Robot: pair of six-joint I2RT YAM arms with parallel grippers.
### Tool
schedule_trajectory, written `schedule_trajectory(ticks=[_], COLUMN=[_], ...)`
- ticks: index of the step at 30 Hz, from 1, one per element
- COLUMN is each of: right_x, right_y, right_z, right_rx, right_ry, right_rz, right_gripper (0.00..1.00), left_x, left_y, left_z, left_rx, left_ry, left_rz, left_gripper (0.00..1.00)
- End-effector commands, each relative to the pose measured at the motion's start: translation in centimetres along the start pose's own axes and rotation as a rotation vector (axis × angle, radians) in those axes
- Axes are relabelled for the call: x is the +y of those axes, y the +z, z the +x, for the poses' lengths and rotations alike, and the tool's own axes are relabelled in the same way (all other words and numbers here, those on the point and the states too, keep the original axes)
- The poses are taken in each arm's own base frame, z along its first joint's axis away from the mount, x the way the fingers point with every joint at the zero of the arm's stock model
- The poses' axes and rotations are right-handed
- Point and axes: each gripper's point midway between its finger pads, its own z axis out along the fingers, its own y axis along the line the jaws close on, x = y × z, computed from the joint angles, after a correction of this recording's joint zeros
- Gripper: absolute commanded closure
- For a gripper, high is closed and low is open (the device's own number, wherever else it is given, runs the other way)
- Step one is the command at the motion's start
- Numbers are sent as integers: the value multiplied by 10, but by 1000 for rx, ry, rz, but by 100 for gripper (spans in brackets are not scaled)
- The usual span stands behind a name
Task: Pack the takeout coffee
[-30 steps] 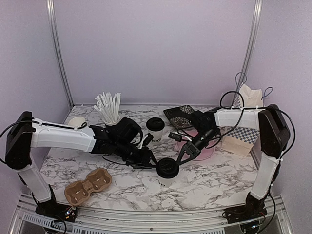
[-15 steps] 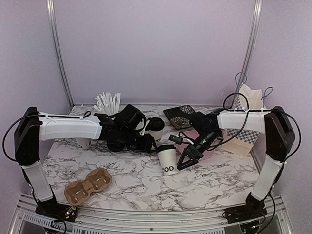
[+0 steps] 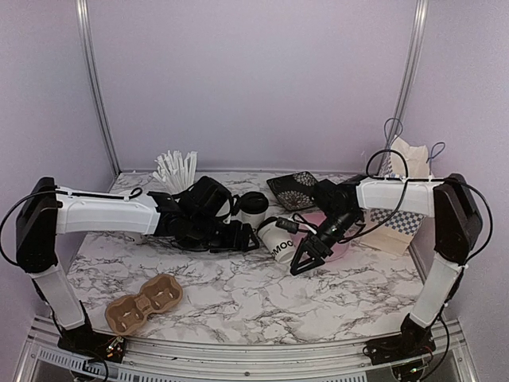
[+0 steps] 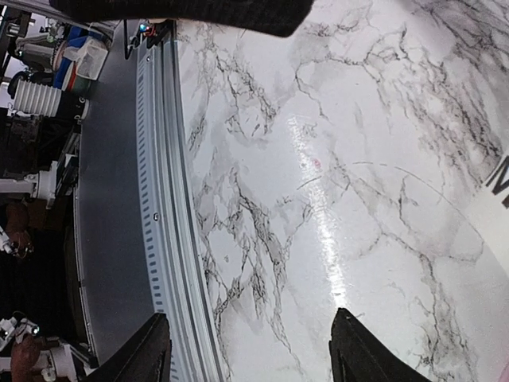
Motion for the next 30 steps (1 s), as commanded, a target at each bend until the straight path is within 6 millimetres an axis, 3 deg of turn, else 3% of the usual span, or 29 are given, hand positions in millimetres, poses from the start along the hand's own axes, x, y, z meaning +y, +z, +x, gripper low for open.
schedule_trajectory(ticks=[1,5,11,14,17,23,30], right_x=[-22,-63,-79,-86,-102,-121,-110], right_y=[-31,-47,-45,-32,-16,-11,-1], right_z=[-25,-34,-56,-62,-55,-56,-62], right_rx=[-62,-44,-32,7,82,141,119], right_ry=[-31,-18,-22,-31,-15,-19,-15], right_rz=[144,377,467,515,584,708,633], right_gripper=[34,25,7,7,10,15,7], left_x=[-4,1,11,20,29,35,43], left_y=[0,6,-10,-21,-30,-42,-40], left_z=[-9,-5,-12,-14,-16,-16,-13], left_rx=[-87,-92,-156,-189,-216,-242,-237], left_ry=[-68,-101,-129,-151,-171,-186,-188], left_rz=[11,17,-13,-32,-49,-56,-70], left_gripper=[23,23,23,23,23,23,23])
